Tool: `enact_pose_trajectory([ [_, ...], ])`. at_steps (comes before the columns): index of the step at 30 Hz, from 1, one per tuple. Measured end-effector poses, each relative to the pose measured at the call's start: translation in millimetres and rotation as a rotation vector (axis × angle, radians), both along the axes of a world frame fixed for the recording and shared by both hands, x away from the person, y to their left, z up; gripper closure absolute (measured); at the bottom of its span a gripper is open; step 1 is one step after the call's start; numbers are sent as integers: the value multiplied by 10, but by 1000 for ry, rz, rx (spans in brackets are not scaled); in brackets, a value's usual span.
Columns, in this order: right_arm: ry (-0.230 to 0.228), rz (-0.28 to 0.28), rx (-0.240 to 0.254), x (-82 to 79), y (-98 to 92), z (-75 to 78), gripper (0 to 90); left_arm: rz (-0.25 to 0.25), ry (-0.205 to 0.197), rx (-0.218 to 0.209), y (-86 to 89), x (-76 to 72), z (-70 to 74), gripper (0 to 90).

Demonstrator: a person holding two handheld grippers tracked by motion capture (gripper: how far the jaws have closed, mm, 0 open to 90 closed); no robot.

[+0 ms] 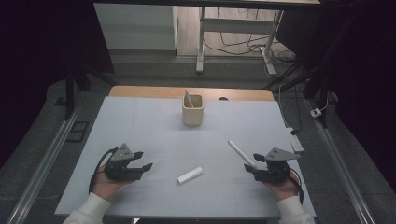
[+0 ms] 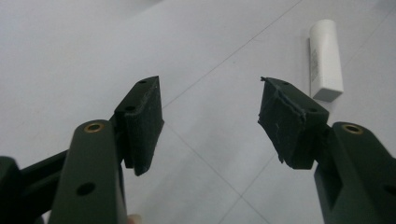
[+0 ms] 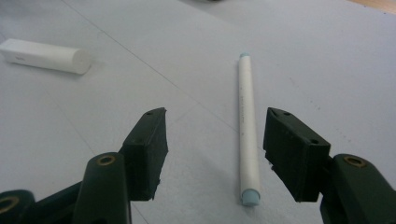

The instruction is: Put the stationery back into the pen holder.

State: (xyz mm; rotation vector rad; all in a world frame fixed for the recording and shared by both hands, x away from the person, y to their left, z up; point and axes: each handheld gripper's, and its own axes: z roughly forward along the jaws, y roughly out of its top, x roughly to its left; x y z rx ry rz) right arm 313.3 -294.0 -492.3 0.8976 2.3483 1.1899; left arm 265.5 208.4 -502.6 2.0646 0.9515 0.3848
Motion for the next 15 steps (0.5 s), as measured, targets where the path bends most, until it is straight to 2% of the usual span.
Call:
enact_pose_trajectory([
  [2, 12, 8, 3, 14, 12, 29, 397, 9, -3, 1, 21, -18, 3, 383],
  [8, 48, 12, -35, 87, 75, 83, 394, 33, -11, -1, 51, -39, 11, 376],
  [15, 104, 25, -75, 218, 198, 141, 384, 22, 4, 13, 28, -13, -23, 356],
])
